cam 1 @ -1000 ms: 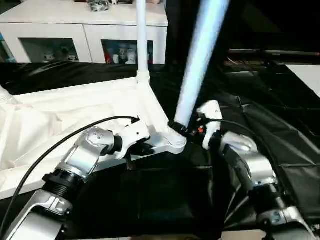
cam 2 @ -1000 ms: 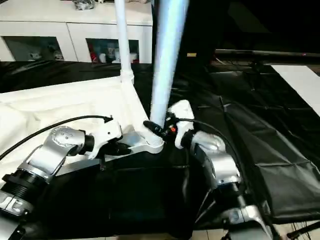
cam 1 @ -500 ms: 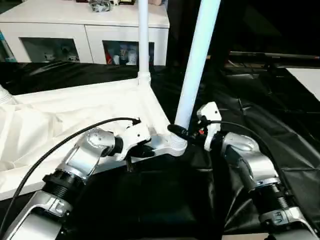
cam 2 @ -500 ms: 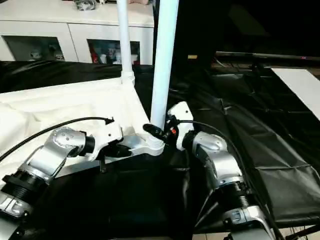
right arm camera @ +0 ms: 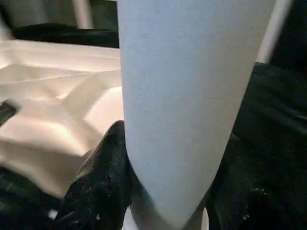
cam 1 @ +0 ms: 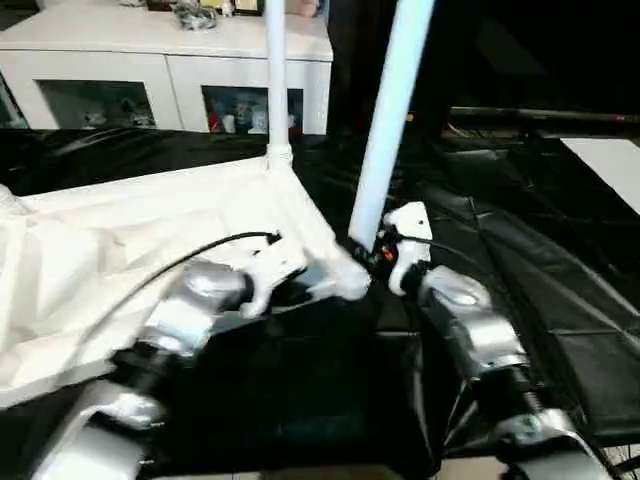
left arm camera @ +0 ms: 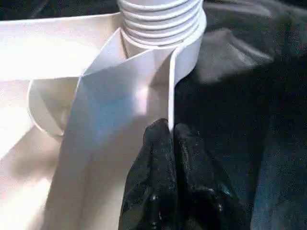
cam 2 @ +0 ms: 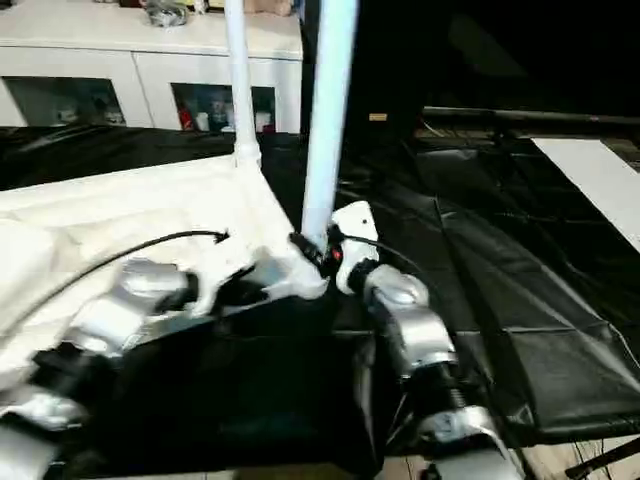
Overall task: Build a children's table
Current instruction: Rotate leg to tighten
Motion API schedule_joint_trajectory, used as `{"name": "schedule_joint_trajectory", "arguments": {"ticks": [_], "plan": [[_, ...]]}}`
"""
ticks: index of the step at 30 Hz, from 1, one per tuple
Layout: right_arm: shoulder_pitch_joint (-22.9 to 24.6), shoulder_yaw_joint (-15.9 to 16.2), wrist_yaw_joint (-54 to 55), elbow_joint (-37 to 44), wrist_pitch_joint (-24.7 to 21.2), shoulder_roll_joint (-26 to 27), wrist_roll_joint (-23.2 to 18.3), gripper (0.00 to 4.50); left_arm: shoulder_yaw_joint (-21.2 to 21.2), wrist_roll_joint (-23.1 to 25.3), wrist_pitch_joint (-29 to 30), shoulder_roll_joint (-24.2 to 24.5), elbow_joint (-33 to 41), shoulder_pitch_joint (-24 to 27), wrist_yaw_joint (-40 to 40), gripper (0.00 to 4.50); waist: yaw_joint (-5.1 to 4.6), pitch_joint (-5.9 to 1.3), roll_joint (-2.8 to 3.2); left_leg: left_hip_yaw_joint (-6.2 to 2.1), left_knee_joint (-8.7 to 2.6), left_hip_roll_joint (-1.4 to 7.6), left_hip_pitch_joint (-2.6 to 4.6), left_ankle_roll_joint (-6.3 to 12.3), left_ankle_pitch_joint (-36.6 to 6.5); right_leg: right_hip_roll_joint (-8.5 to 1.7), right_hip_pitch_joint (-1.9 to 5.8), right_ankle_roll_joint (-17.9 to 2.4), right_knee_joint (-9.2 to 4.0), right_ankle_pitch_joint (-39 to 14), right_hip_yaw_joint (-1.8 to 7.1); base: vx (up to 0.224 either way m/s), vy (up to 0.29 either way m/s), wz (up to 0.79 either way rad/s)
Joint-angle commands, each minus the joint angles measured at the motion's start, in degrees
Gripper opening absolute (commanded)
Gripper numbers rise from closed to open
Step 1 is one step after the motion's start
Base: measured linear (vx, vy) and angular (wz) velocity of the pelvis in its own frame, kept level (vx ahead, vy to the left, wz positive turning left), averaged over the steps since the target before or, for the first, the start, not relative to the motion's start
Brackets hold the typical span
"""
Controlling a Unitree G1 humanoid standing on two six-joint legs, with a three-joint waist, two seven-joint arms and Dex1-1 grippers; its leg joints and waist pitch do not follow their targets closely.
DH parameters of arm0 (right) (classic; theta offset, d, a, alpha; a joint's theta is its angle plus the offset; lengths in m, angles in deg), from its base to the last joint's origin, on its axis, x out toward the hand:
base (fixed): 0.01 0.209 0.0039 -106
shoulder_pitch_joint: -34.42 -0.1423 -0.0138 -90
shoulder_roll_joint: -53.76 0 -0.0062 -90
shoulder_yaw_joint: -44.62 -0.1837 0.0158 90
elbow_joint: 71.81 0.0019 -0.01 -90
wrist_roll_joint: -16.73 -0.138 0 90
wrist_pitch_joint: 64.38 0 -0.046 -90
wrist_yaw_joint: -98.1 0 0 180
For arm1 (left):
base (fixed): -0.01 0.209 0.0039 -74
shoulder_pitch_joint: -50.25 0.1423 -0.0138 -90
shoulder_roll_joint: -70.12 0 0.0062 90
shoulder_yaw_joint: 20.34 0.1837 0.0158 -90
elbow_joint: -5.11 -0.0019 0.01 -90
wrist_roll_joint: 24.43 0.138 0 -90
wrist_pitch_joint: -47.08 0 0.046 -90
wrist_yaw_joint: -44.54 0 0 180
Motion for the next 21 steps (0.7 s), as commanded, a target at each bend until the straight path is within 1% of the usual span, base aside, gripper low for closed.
{"name": "schedule_joint_trajectory", "arguments": {"ticks": [1, 3, 4, 5, 6, 7, 8, 9, 10, 11, 13, 15, 16, 18, 19, 21], "plan": [[1.9, -1.1, 5.3, -9.1, -3.4, 0.4, 2.8, 1.84, -0.5, 0.6, 5.3, -3.0, -2.9, 0.2, -5.7, 0.0, -0.57, -1.01, 0.84, -2.93, -6.13, 4.12, 0.65, -2.1, -33.2, -4.95, -0.06, -5.5, -5.75, -38.7, 1.47, 0.0, 0.0, 0.0], [0.4, -1.8, 7.4, -11.6, -3.4, 1.3, 2.2, 1.84, -0.5, 0.6, 6.9, -5.4, -3.2, -0.3, -8.2, 0.0, -0.7, -1.0, 1.02, -3.19, -6.3, 4.18, 0.67, -2.03, -34.4, -5.06, 0.18, -5.0, -5.97, -38.4, 1.06, 0.0, 0.0, 0.0], [0.4, -1.8, 7.4, -11.6, -3.4, 1.3, 2.2, 1.84, -0.5, 0.6, 6.9, -5.4, -3.2, -0.3, -8.2, 0.0, -0.86, -0.88, 1.23, -3.32, -6.58, 4.31, 0.81, -2.14, -35.8, -5.05, 0.25, -5.1, -6.12, -37.3, 0.8, 0.0, 0.0, 0.0], [-1.3, -3.1, 9.8, -14.6, -3.4, 2.3, 1.2, 1.84, -0.5, 0.4, 8.6, -8.0, -3.4, -1.0, -10.2, 0.0, -1.08, -0.82, 1.37, -3.47, -6.74, 4.36, 0.7, -2.38, -37.0, -5.06, 0.46, -5.3, -6.04, -35.9, 0.41, 0.0, 0.0, 0.0], [-2.3, -3.9, 11.0, -16.2, -3.5, 2.8, 0.6, 1.84, -0.3, 0.4, 9.2, -9.4, -3.5, -1.3, -11.1, 0.0, -1.15, -0.84, 1.39, -3.43, -6.8, 4.3, 0.83, -2.39, -37.6, -4.95, 0.52, -5.2, -6.24, -35.4, 0.07, 0.0, 0.0, 0.0], [-3.0, -4.5, 11.9, -17.3, -3.4, 3.1, 0.4, 1.84, -0.2, 0.6, 9.4, -10.4, -3.7, -1.7, -11.8, 0.0, -1.25, -0.91, 1.27, -3.33, -6.69, 4.2, 1.0, -2.17, -38.2, -5.23, 0.53, -5.0, -6.39, -35.0, -0.35, 0.0, 0.0, 0.0], [-3.4, -4.8, 12.4, -18.0, -3.3, 3.3, 0.3, 1.84, -0.2, 0.6, 9.5, -11.1, -3.9, -1.9, -12.2, 0.0, -1.15, -1.09, 1.06, -3.3, -6.65, 4.13, 0.79, -1.97, -37.2, -5.59, 0.68, -5.1, -6.37, -34.8, -0.23, 0.0, 0.0, 0.0], [-4.8, -5.5, 13.9, -20.0, -3.1, 4.0, 0.1, 1.84, -0.1, 0.8, 9.6, -12.8, -4.7, -2.6, -13.5, 0.0, -1.15, -1.15, 1.06, -3.25, -6.63, 4.15, 0.67, -1.92, -36.6, -5.73, 0.69, -5.4, -6.21, -34.5, -0.06, 0.0, 0.0, 0.0], [-5.1, -5.6, 14.1, -20.3, -3.0, 4.1, 0.1, 1.84, 0.0, 0.9, 9.5, -13.0, -4.9, -2.7, -13.8, 0.0, -1.06, -1.18, 1.04, -3.15, -6.54, 4.08, 0.6, -1.67, -35.6, -5.88, 0.61, -5.6, -6.31, -34.7, 0.06, 0.0, 0.0, 0.0], [-5.7, -5.9, 14.5, -21.1, -2.9, 4.5, 0.3, 1.84, -0.1, 1.0, 9.5, -13.4, -5.4, -3.0, -14.3, 0.0, -0.94, -1.23, 0.99, -3.12, -6.56, 4.1, 0.4, -1.5, -34.5, -5.98, 0.7, -5.9, -6.2, -34.2, 0.27, 0.0, 0.0, 0.0], [-5.9, -6.1, 14.6, -21.3, -2.8, 4.7, 0.4, 1.84, -0.2, 1.1, 9.4, -13.3, -5.6, -3.1, -14.4, 0.0, -0.82, -1.35, 0.93, -3.08, -6.65, 4.22, 0.15, -1.4, -33.3, -6.04, 0.79, -6.5, -5.96, -32.7, 0.56, 0.0, 0.0, 0.0], [-6.0, -6.2, 14.6, -21.5, -2.7, 4.9, 0.4, 1.84, -0.3, 1.2, 9.0, -13.0, -5.8, -3.2, -14.5, 0.0, -0.62, -1.45, 0.89, -2.88, -6.8, 4.35, -0.08, -1.4, -31.6, -5.94, 0.86, -7.8, -5.53, -29.3, 0.9, 0.0, 0.0, 0.0], [-6.5, -6.3, 14.2, -22.3, -2.2, 5.2, 0.5, 1.84, -0.3, 1.3, 8.5, -11.9, -5.9, -3.1, -14.4, 0.0, -0.54, -1.52, 0.8, -2.83, -6.79, 4.37, -0.14, -1.41, -31.2, -5.98, 0.92, -8.1, -5.41, -28.6, 0.97, 0.0, 0.0, 0.0], [-6.6, -6.3, 14.1, -22.5, -2.0, 5.3, 0.5, 1.84, -0.4, 1.4, 8.3, -11.5, -5.9, -3.1, -14.4, 0.0, -0.22, -1.61, 0.77, -2.71, -6.81, 4.45, -0.27, -1.46, -30.0, -5.98, 0.97, -8.9, -5.05, -26.8, 1.27, 0.0, 0.0, 0.0], [-6.6, -6.1, 13.8, -22.6, -1.9, 5.3, 0.7, 1.84, -0.4, 1.4, 8.1, -11.1, -5.8, -3.0, -14.2, 0.0, -0.11, -1.62, 0.7, -2.63, -6.85, 4.49, -0.48, -1.47, -29.2, -5.93, 1.11, -9.3, -4.82, -25.7, 1.36, 0.0, 0.0, 0.0], [-6.8, -5.9, 13.4, -23.1, -1.6, 5.4, 1.1, 1.84, -0.4, 1.5, 8.0, -10.9, -5.8, -2.9, -14.2, 0.0, -0.05, -1.44, 0.67, -2.53, -6.82, 4.49, -0.27, -1.45, -29.8, -5.95, 0.9, -9.3, -4.99, -27.6, 1.35, 0.0, 0.0, 0.0]]}}
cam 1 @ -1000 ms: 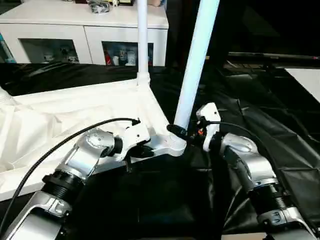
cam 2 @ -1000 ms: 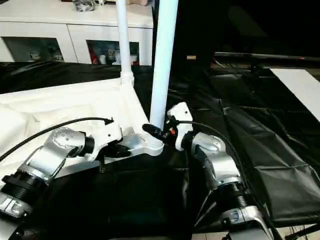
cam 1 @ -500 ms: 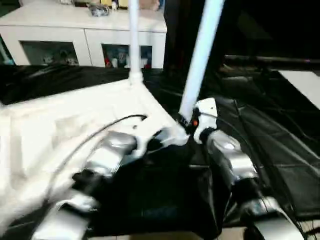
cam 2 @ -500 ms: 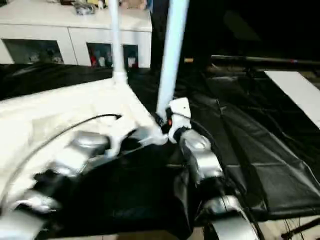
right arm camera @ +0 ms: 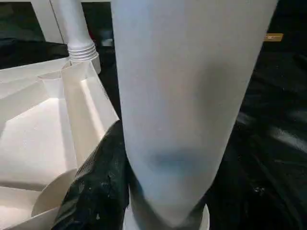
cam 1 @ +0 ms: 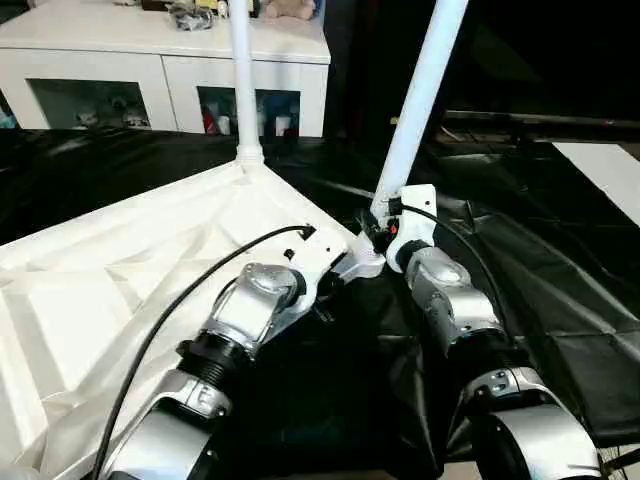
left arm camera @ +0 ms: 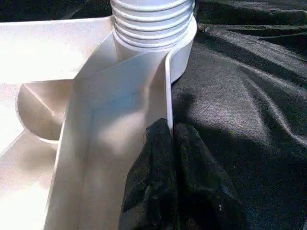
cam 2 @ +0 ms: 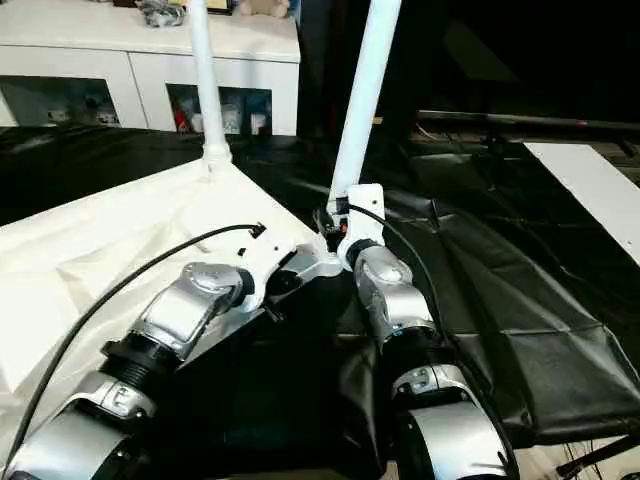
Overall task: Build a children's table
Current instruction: Rotate leg to tighten
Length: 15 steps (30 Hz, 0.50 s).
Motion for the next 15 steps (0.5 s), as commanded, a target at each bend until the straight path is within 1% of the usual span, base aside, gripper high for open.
{"name": "schedule_joint_trajectory", "arguments": {"ticks": [1, 2, 5, 6, 7, 8, 10, 11, 12, 13, 14, 15], "plan": [[3.4, 0.5, -0.2, -7.4, -3.9, 0.6, 0.7, 1.84, 1.0, 0.5, 0.6, 0.2, -1.7, 0.6, 0.2, 0.0, -0.01, -1.22, 0.91, -2.34, -6.43, 4.56, -0.2, -1.54, -29.9, -5.06, 0.11, -8.9, -4.37, -28.5, 2.9, 0.0, 0.0, 0.0], [3.1, 0.9, -0.5, -7.9, -3.2, 0.5, 1.4, 1.84, 0.9, 0.5, 0.5, 0.2, -1.8, 0.5, 0.1, 0.0, 0.04, -1.24, 0.9, -2.35, -6.44, 4.57, -0.22, -1.51, -29.7, -5.13, 0.11, -8.7, -4.45, -29.2, 2.93, 0.0, 0.0, 0.0], [2.7, 0.9, -2.2, -8.2, -1.7, 0.7, 1.3, 1.84, 1.0, 0.7, -0.2, 0.3, -2.2, 0.4, 0.2, 0.0, 0.05, -1.21, 0.88, -2.34, -6.49, 4.59, -0.16, -1.35, -29.6, -5.11, 0.05, -8.4, -4.63, -30.1, 2.95, 0.0, 0.0, 0.0], [2.6, 0.4, -3.5, -7.8, -1.5, 0.8, 0.6, 2.4, 1.0, 0.7, -0.5, 0.3, -2.2, 0.5, 0.3, 0.0, 0.04, -1.15, 0.89, -2.38, -6.59, 4.68, -0.25, -1.28, -29.6, -5.06, 0.08, -8.4, -4.6, -29.8, 2.96, 0.0, 0.0, 0.0], [2.4, -0.1, -5.7, -7.0, -1.0, 0.9, -0.4, 2.4, 1.2, 0.5, -1.0, 0.6, -2.1, 0.6, 0.6, 0.0, 0.04, -1.15, 0.91, -2.42, -6.63, 4.72, -0.29, -1.32, -29.6, -5.07, 0.12, -8.5, -4.56, -29.7, 2.98, 0.0, 0.0, 0.0], [2.4, -0.1, -5.9, -6.9, -1.0, 0.9, -0.5, 2.54, 1.2, 0.5, -1.0, 0.6, -2.1, 0.6, 0.7, 0.0, 0.02, -1.15, 0.92, -2.42, -6.66, 4.74, -0.31, -1.28, -29.7, -5.06, 0.15, -8.5, -4.55, -29.6, 2.98, 0.0, 0.0, 0.0], [2.4, 0.2, -8.1, -5.9, -0.7, 0.7, -0.8, 2.74, 1.3, 0.4, -1.4, 0.9, -1.8, 0.7, 1.0, 0.0, 0.06, -1.17, 1.0, -2.44, -6.64, 4.84, -0.33, -1.29, -29.7, -5.12, 0.11, -9.3, -4.49, -28.5, 3.05, 0.0, 0.0, 0.0], [2.4, 0.5, -9.3, -5.0, -0.7, 0.6, -1.0, 2.89, 1.5, 0.5, -1.5, 1.3, -1.5, 0.8, 1.3, 0.0, 0.17, -1.44, 0.74, -2.27, -6.59, 4.89, -0.48, -1.22, -27.8, -5.19, 0.51, -9.9, -4.16, -26.0, 3.13, 0.0, 0.0, 0.0], [2.5, 0.9, -10.5, -4.0, -0.6, 0.4, -1.1, 2.89, 1.6, 0.5, -1.5, 1.7, -1.2, 0.8, 1.6, 0.0, 0.18, -1.59, 0.62, -2.14, -6.56, 4.85, -0.67, -0.76, -26.3, -5.1, 0.74, -10.5, -3.89, -24.2, 3.19, 0.0, 0.0, 0.0], [2.5, 1.1, -11.3, -3.4, -0.5, 0.3, -1.1, 3.02, 1.7, 0.5, -1.5, 1.9, -1.0, 0.8, 1.7, 0.0, 0.36, -1.62, 0.69, -1.83, -6.46, 4.87, -0.98, 0.25, -22.9, -5.27, 0.97, -11.4, -3.68, -21.9, 3.36, 0.0, 0.0, 0.0], [2.6, 1.4, -12.2, -2.2, -0.6, 0.0, -1.3, 3.09, 1.8, 0.5, -1.7, 2.3, -0.5, 0.9, 2.3, 0.0, 0.45, -1.54, 0.72, -1.67, -6.37, 4.86, -1.09, 0.68, -21.4, -5.37, 0.99, -11.8, -3.7, -21.5, 3.45, 0.0, 0.0, 0.0], [2.7, 1.5, -13.1, -1.1, -0.7, -0.2, -1.5, 3.33, 1.9, 0.5, -2.1, 2.7, -0.2, 0.9, 2.7, 0.0, 0.67, -1.65, 0.79, -1.4, -6.12, 4.89, -1.18, 1.57, -18.0, -5.46, 1.15, -12.7, -3.55, -20.1, 3.51, 0.0, 0.0, 0.0]]}}
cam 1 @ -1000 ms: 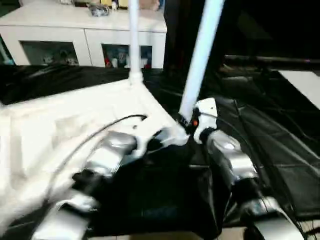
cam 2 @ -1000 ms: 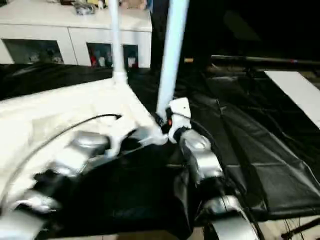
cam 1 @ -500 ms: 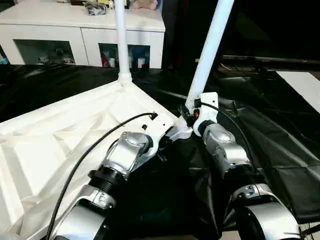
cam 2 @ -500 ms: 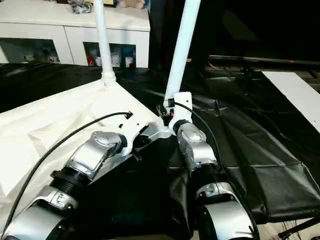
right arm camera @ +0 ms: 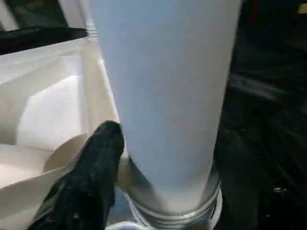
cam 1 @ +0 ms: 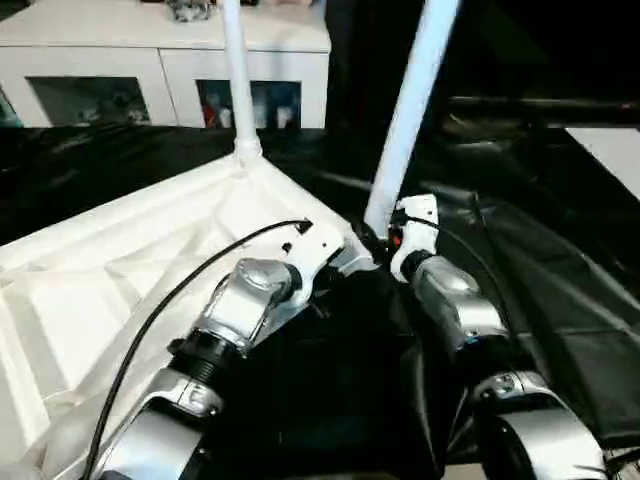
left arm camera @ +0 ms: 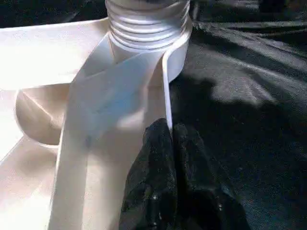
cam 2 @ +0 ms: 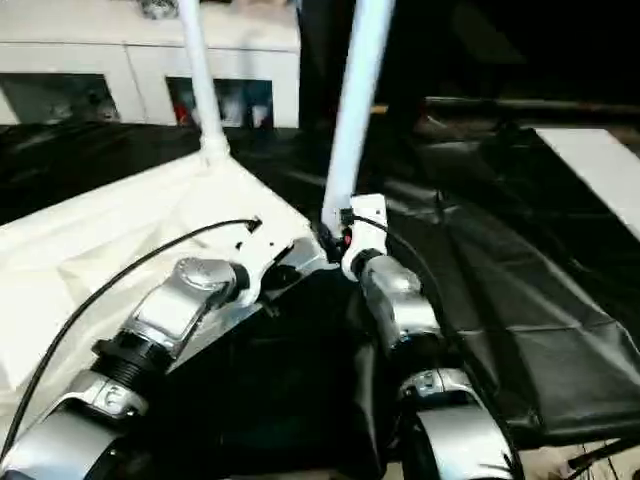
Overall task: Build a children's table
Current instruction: Rotate leg to tighten
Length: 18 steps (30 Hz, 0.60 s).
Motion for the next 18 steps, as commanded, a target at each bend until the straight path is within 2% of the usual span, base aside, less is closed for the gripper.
{"name": "schedule_joint_trajectory", "arguments": {"ticks": [1, 5, 7, 8, 9, 11, 12, 14, 15, 16, 17, 18], "plan": [[1.3, 2.7, -4.5, 1.7, -2.8, 0.8, -1.4, 3.33, 1.9, 1.0, -0.3, 1.3, -1.3, 0.9, 1.4, 0.0, 0.52, -2.15, 0.16, -1.61, -5.54, 4.8, -0.9, 1.88, -16.8, -5.46, 1.86, -12.1, -3.66, -19.9, 3.41, 0.0, 0.0, 0.0], [2.4, 3.9, -8.9, 6.6, -3.8, -1.3, -2.1, 3.66, 2.7, 0.6, -2.3, 3.5, 1.2, 1.8, 5.0, 0.0, 1.09, -2.48, 0.11, -0.94, -4.86, 4.91, -1.06, 4.43, -10.4, -5.33, 2.1, -14.2, -2.75, -13.8, 3.35, 0.0, 0.0, 0.0], [3.1, 4.4, -10.6, 8.2, -4.0, -2.2, -1.7, 3.86, 3.0, 0.4, -3.5, 4.3, 1.9, 2.2, 6.5, 0.0, 1.42, -2.66, 0.21, -0.48, -4.47, 4.97, -0.9, 5.22, -6.9, -5.09, 2.04, -15.2, -2.25, -9.9, 3.21, 0.026, -0.017, 0.01], [4.4, 5.5, -13.9, 11.0, -4.8, -3.8, -1.6, 3.92, 3.2, -0.1, -4.3, 5.6, 2.9, 2.8, 8.6, 0.0, 1.42, -2.87, 0.1, -0.39, -4.26, 4.94, -1.17, 5.85, -4.3, -4.98, 2.45, -16.0, -1.58, -6.5, 3.16, 0.051, -0.033, 0.01], [4.4, 5.5, -14.1, 11.1, -4.8, -3.9, -1.6, 3.92, 3.2, -0.1, -4.3, 5.6, 3.0, 2.9, 8.7, 0.0, 1.69, -2.98, 0.13, -0.29, -4.09, 4.96, -1.05, 6.23, -3.1, -4.97, 2.53, -16.4, -1.3, -4.5, 3.17, 0.0, 0.0, 0.0], [5.9, 6.8, -17.7, 14.0, -5.7, -5.8, -1.8, 3.92, 3.2, -1.1, -4.5, 7.0, 4.2, 3.7, 11.2, 0.0, 2.07, -3.2, -0.11, -0.09, -3.46, 4.79, -0.99, 8.7, 1.8, -4.91, 2.58, -17.9, -0.26, 2.9, 3.19, 0.0, 0.0, 0.0], [6.9, 7.7, -20.2, 15.8, -6.0, -7.3, -1.8, 3.92, 3.6, -1.5, -5.0, 8.2, 4.8, 4.2, 13.3, 0.0, 2.29, -3.1, -0.07, -0.1, -3.43, 4.75, -0.95, 9.7, 2.4, -4.87, 2.63, -18.3, -0.31, 3.1, 3.06, 0.0, 0.0, 0.0], [6.9, 7.7, -20.2, 15.8, -6.0, -7.3, -1.8, 3.92, 3.6, -1.5, -5.0, 8.2, 4.8, 4.2, 13.3, 0.0, 2.27, -2.96, 0.06, -0.02, -3.49, 4.97, -0.88, 9.85, 1.4, -4.89, 2.42, -18.3, -0.48, 0.4, 3.02, 0.0, 0.0, 0.0], [8.0, 8.3, -22.7, 17.7, -6.1, -8.9, -1.7, 3.92, 3.8, -1.8, -6.0, 9.5, 5.1, 4.6, 15.2, 0.0, 2.39, -2.79, 0.07, -0.07, -3.65, 5.02, -0.79, 9.08, -0.4, -4.85, 2.39, -17.9, -0.89, -2.9, 2.98, 0.0, 0.0, 0.0], [8.0, 8.3, -22.7, 17.7, -6.1, -8.9, -1.7, 3.92, 3.8, -1.8, -6.0, 9.5, 5.1, 4.6, 15.2, 0.0, 2.39, -2.79, 0.07, -0.07, -3.65, 5.02, -0.79, 9.08, -0.4, -4.85, 2.39, -17.9, -0.89, -2.9, 2.98, 0.0, 0.0, 0.0], [10.2, 9.4, -28.0, 22.1, -5.9, -12.4, -2.3, 3.92, 3.8, -3.3, -10.5, 12.2, 5.9, 5.7, 20.3, 0.0, 2.53, -2.65, 0.12, -0.11, -3.88, 5.14, -0.61, 7.41, -3.1, -4.78, 2.38, -16.9, -1.26, -7.0, 3.0, 0.0, 0.0, 0.0], [10.2, 9.4, -28.0, 22.1, -5.9, -12.4, -2.3, 3.92, 3.8, -3.3, -10.5, 12.2, 5.9, 5.7, 20.3, 0.0, 2.68, -2.73, 0.04, -0.08, -3.83, 5.13, -0.59, 6.98, -3.1, -4.65, 2.48, -16.3, -0.96, -6.3, 3.13, 0.0, 0.0, 0.0]]}}
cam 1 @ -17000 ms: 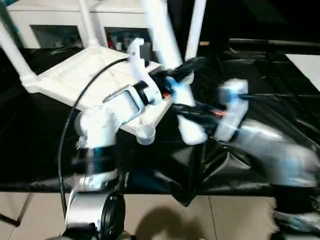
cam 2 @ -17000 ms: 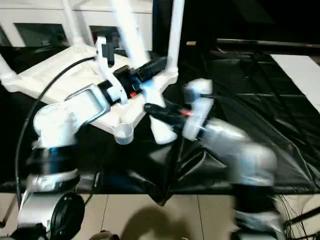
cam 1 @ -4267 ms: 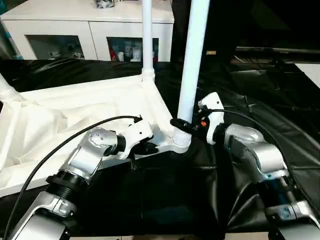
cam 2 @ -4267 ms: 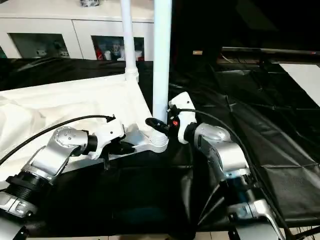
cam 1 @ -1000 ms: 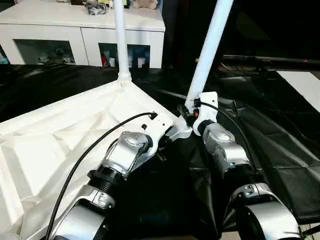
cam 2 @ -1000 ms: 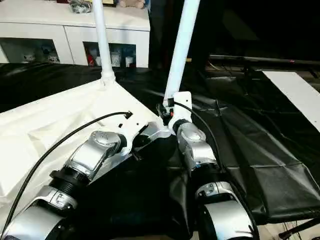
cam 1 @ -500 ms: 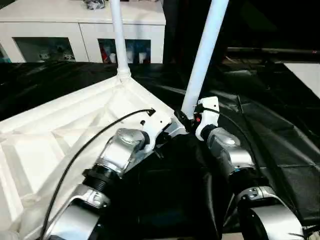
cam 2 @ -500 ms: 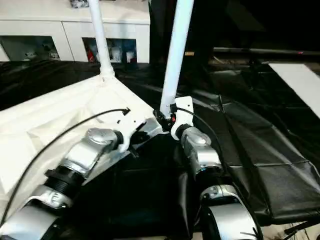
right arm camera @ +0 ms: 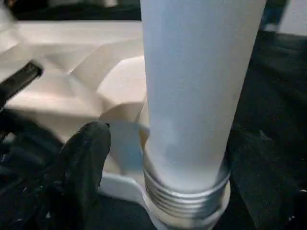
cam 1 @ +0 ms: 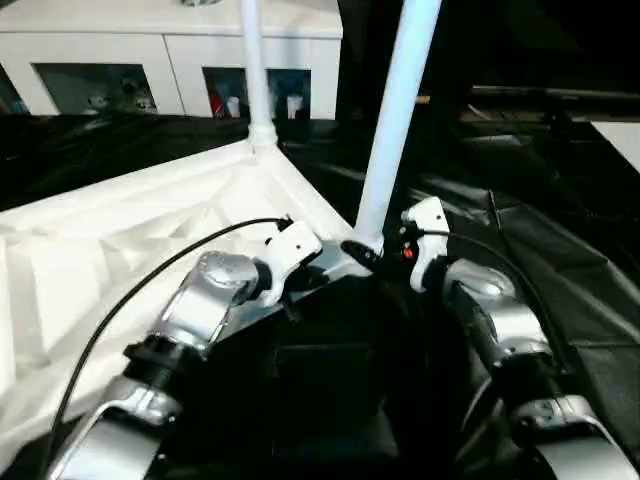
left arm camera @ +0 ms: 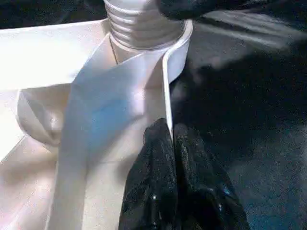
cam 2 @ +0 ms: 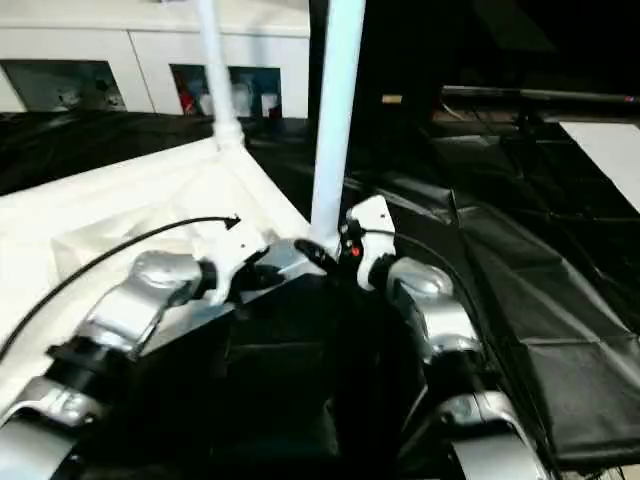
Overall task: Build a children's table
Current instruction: Rotate leg to tighten
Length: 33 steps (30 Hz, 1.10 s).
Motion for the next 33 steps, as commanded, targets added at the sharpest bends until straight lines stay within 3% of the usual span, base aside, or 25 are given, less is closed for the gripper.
{"name": "schedule_joint_trajectory", "arguments": {"ticks": [1, 5, 8, 14, 15, 19, 25, 33], "plan": [[1.2, 2.2, -5.2, 3.7, -0.4, -1.3, -0.7, 3.92, 2.2, -0.4, -3.6, 1.5, -0.2, 1.9, 5.2, 0.0, 0.34, -2.82, 0.07, -1.04, -3.86, 4.16, -0.14, 6.67, -3.3, -4.82, 3.76, -15.7, -2.62, -5.8, 3.27, 0.0, 0.0, 0.0], [3.2, 3.3, -9.2, 7.2, 0.9, -3.9, -0.9, 3.92, 2.0, -2.2, -6.5, 4.1, 1.3, 2.7, 10.4, 0.0, 1.07, -2.89, 0.18, -0.86, -3.74, 4.1, 0.28, 5.75, -3.2, -4.79, 3.67, -16.0, -2.4, -4.2, 3.35, 0.0, 0.0, 0.0], [4.1, 4.7, -10.5, 7.5, 3.5, -5.3, 1.3, 3.92, 2.5, -2.5, -7.9, 6.4, 1.8, 3.0, 13.6, 0.0, 1.17, -2.95, 0.3, -0.78, -3.68, 4.1, 0.45, 5.43, -2.7, -4.67, 3.51, -16.2, -2.08, -2.6, 3.32, 0.0, 0.0, 0.0], [4.8, 5.9, -12.1, 8.8, 3.2, -5.8, 1.7, 3.92, 2.4, -3.6, -8.4, 7.0, 1.9, 2.9, 15.3, 0.0, 1.29, -2.96, 0.23, -0.85, -3.62, 3.98, 0.25, 4.72, -2.8, -4.73, 3.87, -16.5, -1.91, -2.2, 3.36, 0.0, 0.0, 0.0], [5.0, 6.0, -12.3, 9.0, 3.3, -5.9, 1.9, 3.66, 2.4, -3.6, -8.7, 7.1, 1.7, 2.9, 15.4, 0.0, 1.28, -3.03, 0.2, -0.87, -3.55, 3.94, 0.22, 4.85, -2.2, -4.72, 3.93, -16.6, -1.8, -1.5, 3.35, 0.0, 0.0, 0.0], [5.2, 6.6, -12.7, 9.0, 3.7, -6.2, 2.3, 3.54, 2.3, -3.6, -9.2, 7.3, 1.2, 2.8, 15.7, 0.0, 1.33, -3.1, 0.11, -0.84, -3.42, 3.88, 0.18, 5.15, -1.5, -4.71, 4.0, -16.7, -1.69, -0.7, 3.34, 0.0, 0.0, 0.0], [5.1, 6.7, -13.0, 8.5, 4.0, -6.3, 2.5, 2.91, 2.2, -3.7, -9.4, 7.4, 0.9, 2.7, 16.1, 0.0, 1.41, -3.1, 0.1, -0.82, -3.24, 3.83, 0.16, 5.5, -1.2, -4.66, 3.98, -16.8, -1.57, -1.0, 3.31, 0.0, 0.0, 0.0], [5.4, 7.4, -13.3, 7.7, 4.7, -6.3, 3.3, 2.33, 2.1, -3.6, -9.9, 7.4, 0.1, 2.4, 16.4, 0.0, 1.45, -2.93, 0.13, -0.92, -3.39, 3.83, 0.13, 3.61, -4.8, -4.65, 3.9, -15.4, -2.05, -6.3, 3.36, 0.0, 0.0, 0.0]]}}
